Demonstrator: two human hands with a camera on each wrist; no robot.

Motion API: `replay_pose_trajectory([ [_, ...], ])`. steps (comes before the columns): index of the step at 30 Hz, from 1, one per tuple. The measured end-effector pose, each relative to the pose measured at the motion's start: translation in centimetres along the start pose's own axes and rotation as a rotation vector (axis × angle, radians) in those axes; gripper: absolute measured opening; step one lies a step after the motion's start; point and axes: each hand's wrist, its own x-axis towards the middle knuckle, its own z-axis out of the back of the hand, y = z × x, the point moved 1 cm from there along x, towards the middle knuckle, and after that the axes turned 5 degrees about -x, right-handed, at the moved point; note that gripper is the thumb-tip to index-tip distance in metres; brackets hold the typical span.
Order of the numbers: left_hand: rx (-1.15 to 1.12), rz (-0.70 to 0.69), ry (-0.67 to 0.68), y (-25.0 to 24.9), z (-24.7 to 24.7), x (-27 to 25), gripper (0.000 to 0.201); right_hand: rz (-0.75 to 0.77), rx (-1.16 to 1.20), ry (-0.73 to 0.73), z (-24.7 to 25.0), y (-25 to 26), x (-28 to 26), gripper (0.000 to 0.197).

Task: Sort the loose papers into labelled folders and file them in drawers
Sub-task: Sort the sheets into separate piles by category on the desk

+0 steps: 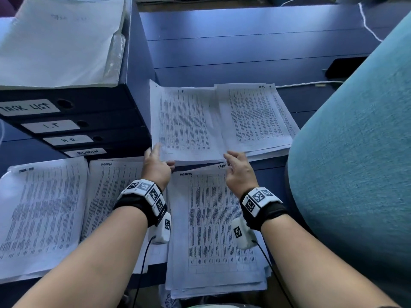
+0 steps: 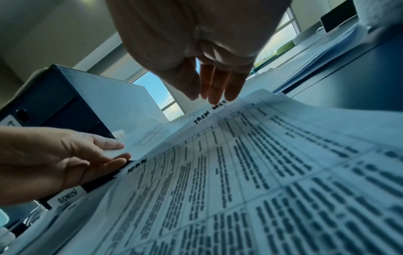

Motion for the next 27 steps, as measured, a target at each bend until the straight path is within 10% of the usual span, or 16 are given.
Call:
replay_pose_trajectory([
  [27, 0.422, -0.162, 0.04, 3.4, 0.9, -3.3, 0.016, -0.141, -0.284, 0.052, -1.7, -1.8, -4.0, 0.042],
])
